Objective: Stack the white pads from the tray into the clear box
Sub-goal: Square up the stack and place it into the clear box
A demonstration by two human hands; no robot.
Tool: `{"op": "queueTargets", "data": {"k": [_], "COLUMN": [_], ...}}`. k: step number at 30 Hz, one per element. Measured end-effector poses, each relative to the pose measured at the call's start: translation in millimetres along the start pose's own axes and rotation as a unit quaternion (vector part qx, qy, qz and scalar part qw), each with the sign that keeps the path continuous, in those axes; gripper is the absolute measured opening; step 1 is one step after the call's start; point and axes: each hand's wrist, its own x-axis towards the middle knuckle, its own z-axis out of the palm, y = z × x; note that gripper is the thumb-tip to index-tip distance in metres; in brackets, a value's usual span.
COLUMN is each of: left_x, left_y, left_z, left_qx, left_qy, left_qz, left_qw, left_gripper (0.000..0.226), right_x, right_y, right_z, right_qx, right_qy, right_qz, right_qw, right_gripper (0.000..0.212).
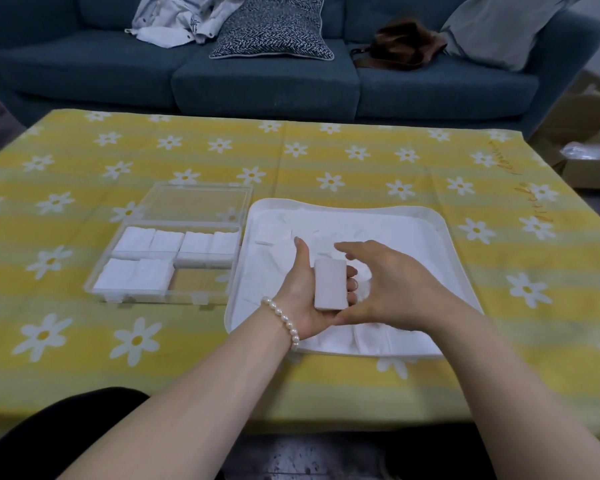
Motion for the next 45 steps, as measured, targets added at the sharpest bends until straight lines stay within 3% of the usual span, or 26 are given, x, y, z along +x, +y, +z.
{"op": "queueTargets", "data": {"k": [6,12,20,30,34,38,42,45], "left_x": [-1,-4,1,-4,-3,-4,-2,-1], "left_y": [-2,-3,-5,1,3,3,1,-2], "left_z": [0,3,2,-3,-6,-11,-13,-12], "left_qx": [-0.009,0.051,0.078,0.066,0.034,-0.023,-0.017,-0.009], "left_qy": [-0.045,-0.027,-0.001,-0.095,-0.092,-0.077,-0.061,-0.061], "left_qz": [0.006,0.004,0.030,0.009,-0.004,0.019,-0.010,-0.008], "left_qw": [0.999,0.998,0.996,0.993,0.995,0.997,0.998,0.998], "left_gripper": [0.097,0.093,0.093,0.086,0.080,0.011,0.038,0.037], "right_x": [0,4,6,5,3,-4,-3,3], "right_y": [-3,-3,-6,-5,-2,3,7,10], "right_z": [4,13,19,13,4,-18,-20,-14], "right_qx": [-0.030,-0.098,-0.076,-0.061,0.029,0.277,0.386,0.417], "right_qy": [-0.002,0.008,0.012,0.003,0.011,0.063,0.052,0.072], "right_qz": [-0.014,-0.021,-0.024,-0.006,0.022,0.069,0.126,0.179], "right_qw": [0.999,0.995,0.997,0.998,0.999,0.956,0.912,0.888], "right_gripper": [0.086,0.066,0.068,0.073,0.094,0.058,0.038,0.031]}}
